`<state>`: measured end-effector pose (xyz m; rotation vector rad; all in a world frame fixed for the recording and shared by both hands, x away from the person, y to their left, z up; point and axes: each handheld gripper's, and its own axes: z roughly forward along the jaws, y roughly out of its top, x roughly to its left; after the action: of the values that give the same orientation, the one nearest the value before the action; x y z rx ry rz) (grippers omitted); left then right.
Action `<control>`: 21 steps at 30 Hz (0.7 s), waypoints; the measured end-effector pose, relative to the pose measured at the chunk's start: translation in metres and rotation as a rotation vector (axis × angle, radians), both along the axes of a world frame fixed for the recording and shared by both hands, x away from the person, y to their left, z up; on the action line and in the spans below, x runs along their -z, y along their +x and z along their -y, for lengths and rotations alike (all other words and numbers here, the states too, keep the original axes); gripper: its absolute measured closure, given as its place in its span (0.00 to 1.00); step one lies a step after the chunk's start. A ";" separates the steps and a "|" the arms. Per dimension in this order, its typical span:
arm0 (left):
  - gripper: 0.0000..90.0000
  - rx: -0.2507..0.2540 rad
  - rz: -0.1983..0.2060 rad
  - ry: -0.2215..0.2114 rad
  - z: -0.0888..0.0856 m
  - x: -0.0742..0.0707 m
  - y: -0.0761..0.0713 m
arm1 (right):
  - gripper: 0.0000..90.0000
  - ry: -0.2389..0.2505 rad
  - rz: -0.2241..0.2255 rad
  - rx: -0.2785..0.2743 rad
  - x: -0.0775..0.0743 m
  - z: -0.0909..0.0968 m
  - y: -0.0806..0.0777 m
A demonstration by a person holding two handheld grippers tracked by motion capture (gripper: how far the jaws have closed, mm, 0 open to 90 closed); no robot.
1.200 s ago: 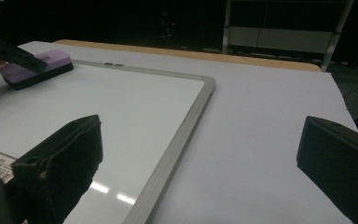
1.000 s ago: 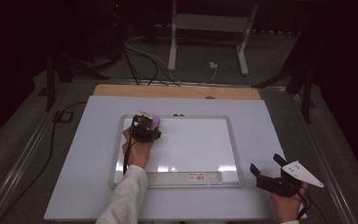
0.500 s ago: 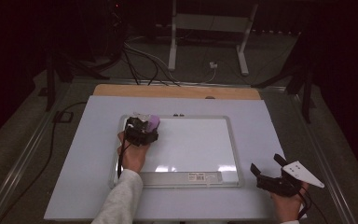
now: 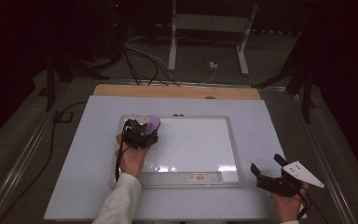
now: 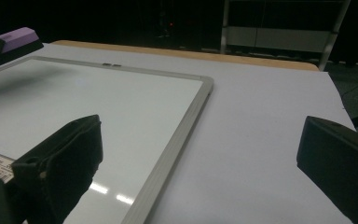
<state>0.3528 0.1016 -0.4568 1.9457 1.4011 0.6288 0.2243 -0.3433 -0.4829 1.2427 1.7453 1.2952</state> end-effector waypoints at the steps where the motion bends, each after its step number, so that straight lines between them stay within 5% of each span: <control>1: 0.47 -0.002 0.002 -0.002 -0.001 0.000 -0.001 | 0.01 0.001 -0.001 0.000 0.000 0.000 0.000; 21: 0.47 -0.013 0.035 -0.031 -0.014 -0.008 -0.026 | 0.01 0.001 -0.003 0.002 0.000 0.000 0.000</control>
<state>0.3265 0.1157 -0.4491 1.8941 1.3952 0.6397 0.2240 -0.3438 -0.4833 1.2468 1.7457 1.2935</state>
